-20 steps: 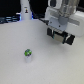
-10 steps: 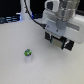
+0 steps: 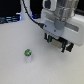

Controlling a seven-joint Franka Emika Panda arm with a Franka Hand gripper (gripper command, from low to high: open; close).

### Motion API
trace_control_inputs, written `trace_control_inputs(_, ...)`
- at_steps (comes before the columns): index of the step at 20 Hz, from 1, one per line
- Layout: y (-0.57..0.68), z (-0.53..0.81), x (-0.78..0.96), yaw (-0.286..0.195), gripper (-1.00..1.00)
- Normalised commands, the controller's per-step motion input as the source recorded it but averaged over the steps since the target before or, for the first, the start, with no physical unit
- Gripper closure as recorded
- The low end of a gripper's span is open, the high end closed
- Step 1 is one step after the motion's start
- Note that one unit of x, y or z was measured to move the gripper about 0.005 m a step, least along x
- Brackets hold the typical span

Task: Open the kcup holder, insert the kcup into the holder, and close the kcup holder

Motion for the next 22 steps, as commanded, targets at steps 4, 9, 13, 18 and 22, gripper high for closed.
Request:
trace_control_inputs(4, -0.55, 0.34, 0.08, -0.216, -1.0)
trace_control_inputs(9, -0.56, 0.28, 0.04, -0.233, -1.0)
trace_control_inputs(13, -0.54, 0.21, 0.04, -0.251, -1.0)
trace_control_inputs(18, -0.43, 0.06, -0.06, -0.297, -1.0)
trace_control_inputs(22, -0.39, 0.02, -0.1, -0.313, -1.0)
